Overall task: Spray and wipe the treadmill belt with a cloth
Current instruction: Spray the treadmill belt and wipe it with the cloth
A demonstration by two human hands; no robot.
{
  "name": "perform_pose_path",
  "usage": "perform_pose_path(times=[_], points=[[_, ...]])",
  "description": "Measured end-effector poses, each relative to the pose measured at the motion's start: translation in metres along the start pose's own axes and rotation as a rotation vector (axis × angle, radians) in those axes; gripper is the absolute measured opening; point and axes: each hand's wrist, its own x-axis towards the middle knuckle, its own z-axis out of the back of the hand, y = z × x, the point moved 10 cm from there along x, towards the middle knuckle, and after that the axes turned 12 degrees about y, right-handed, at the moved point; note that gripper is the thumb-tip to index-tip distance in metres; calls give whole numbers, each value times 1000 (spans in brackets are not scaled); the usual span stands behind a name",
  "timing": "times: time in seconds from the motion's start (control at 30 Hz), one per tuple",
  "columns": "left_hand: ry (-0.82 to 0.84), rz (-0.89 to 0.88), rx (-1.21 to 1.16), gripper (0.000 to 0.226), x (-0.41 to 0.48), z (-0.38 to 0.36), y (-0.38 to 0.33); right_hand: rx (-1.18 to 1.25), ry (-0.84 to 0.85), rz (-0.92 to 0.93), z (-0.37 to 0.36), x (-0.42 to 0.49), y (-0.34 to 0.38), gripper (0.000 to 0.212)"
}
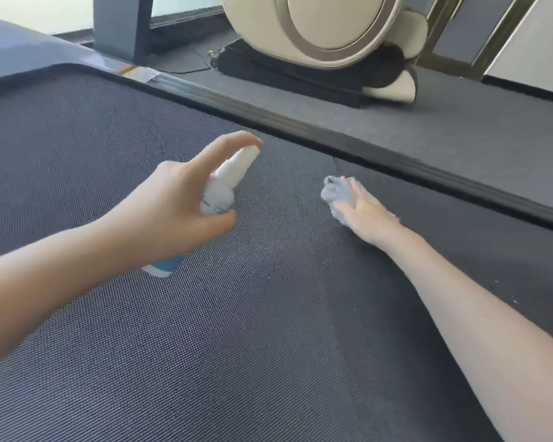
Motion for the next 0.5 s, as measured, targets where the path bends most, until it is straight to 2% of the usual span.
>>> perform_pose_path(times=[0.17, 0.3, 0.5], points=[[27, -12, 41, 75, -16, -7, -6, -82, 169, 180, -38, -90, 32, 63], [34, 0, 38, 75, -31, -7, -14, -33, 183, 145, -43, -118, 25, 60], [17, -12, 37, 76, -50, 4, -28, 18, 268, 192, -68, -189, 15, 62]])
